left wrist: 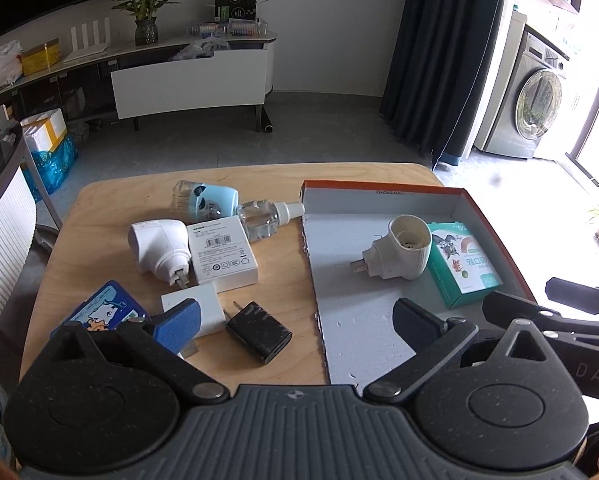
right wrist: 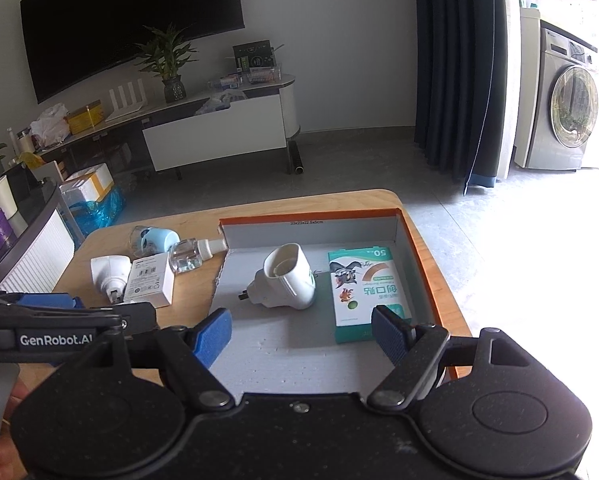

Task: Organize rigid objects
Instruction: 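Grasp the blue cotton-pad box with left tool while right tool reaches toward black charger, then close the right tool on the black phone charger, then carry the blue box and black charger with both tools toward the tray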

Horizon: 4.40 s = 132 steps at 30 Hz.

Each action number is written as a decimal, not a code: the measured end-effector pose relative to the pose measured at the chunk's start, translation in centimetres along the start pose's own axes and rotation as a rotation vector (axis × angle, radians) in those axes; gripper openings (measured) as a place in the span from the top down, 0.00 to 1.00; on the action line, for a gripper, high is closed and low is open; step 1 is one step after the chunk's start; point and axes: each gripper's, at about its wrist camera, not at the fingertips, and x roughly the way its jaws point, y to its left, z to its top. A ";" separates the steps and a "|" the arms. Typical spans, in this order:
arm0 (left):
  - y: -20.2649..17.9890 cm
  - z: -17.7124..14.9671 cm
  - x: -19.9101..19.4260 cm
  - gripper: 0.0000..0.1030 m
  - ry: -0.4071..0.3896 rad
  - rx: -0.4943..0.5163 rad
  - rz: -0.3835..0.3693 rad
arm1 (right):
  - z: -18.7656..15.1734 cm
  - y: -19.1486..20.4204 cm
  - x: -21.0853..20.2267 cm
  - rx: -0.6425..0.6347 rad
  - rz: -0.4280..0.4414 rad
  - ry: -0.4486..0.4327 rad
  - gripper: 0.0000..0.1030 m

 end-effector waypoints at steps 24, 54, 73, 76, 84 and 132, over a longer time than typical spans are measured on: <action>6.2 -2.4 -2.2 0.00 0.028 -0.033 0.092 | -1.8 6.8 1.3 -0.100 0.123 0.059 0.12; 16.8 -3.5 3.6 0.00 0.112 0.034 0.171 | -3.5 9.9 3.6 -0.111 0.206 0.125 0.02; 16.3 -2.9 5.6 0.40 0.037 0.052 0.102 | -3.5 11.5 8.6 -0.173 0.211 0.204 0.03; 16.8 -2.9 5.2 0.40 0.024 0.008 0.105 | -3.3 12.2 10.1 -0.199 0.216 0.218 0.05; 16.5 -2.7 3.1 0.40 -0.016 -0.059 0.095 | -2.6 13.2 13.7 -0.266 0.215 0.254 0.20; 7.4 -4.3 -3.6 0.40 -0.101 -0.082 0.060 | -1.8 7.6 0.3 -0.109 0.186 0.029 0.57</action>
